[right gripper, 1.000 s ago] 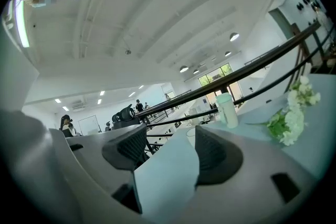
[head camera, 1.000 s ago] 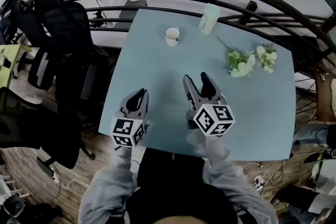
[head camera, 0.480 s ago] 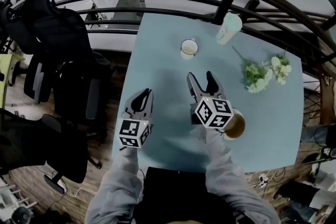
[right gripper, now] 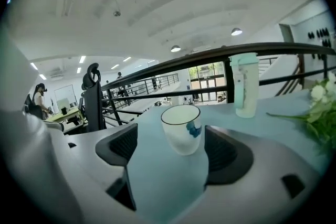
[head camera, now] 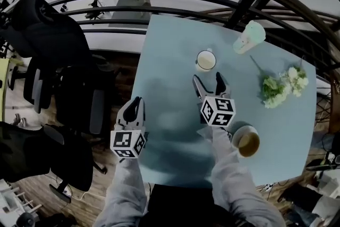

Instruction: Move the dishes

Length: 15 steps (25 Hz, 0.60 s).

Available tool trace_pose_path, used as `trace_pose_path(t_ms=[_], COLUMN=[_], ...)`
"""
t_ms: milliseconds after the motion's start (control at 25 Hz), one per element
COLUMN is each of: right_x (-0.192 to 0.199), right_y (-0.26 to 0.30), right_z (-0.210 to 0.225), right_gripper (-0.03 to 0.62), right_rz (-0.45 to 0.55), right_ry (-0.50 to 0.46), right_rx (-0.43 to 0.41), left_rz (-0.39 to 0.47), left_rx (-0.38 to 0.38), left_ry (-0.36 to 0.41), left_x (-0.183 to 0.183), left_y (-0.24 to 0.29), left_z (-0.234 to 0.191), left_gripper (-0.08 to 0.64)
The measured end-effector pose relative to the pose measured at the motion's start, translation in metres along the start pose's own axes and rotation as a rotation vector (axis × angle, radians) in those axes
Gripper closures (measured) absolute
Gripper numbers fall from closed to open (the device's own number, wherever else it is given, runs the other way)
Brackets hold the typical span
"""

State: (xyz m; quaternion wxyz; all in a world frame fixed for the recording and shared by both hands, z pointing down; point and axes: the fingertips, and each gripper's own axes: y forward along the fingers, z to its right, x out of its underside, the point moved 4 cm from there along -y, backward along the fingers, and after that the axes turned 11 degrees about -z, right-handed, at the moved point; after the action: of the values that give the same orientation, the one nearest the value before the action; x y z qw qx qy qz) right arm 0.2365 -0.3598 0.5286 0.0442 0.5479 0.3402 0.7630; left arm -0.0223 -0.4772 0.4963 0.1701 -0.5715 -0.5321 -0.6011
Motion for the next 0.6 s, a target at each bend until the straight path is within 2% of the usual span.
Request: trace_pose_path(t_ms=[240, 360, 480, 600], right_x=[-0.006, -0.016, -0.024, -0.026], right_y=[0.043, 0.059, 0.075, 0.085], right_z=[0.013, 0.016, 0.019, 0.023], right_gripper=[0.126, 0.092, 0.087, 0.11], right_rz=[0.01, 0.043, 0.06, 0.065], right_ry=[-0.031, -0.045, -0.049, -0.029], right_rx=[0.063, 0.115, 0.168, 0.171], left_rz=[0.003, -0.001, -0.007, -0.018], left_rx=[-0.053, -0.059, -0.069, -0.068], left_ry=[-0.064, -0.063, -0.06, -0.066], left_x=[0.009, 0.013, 0.015, 0.02], left_y=[0.009, 0.011, 0.009, 0.007], left_z=[-0.021, -0.023, -0.028, -0.033], left_gripper=[0.517, 0.517, 0.517, 0.517])
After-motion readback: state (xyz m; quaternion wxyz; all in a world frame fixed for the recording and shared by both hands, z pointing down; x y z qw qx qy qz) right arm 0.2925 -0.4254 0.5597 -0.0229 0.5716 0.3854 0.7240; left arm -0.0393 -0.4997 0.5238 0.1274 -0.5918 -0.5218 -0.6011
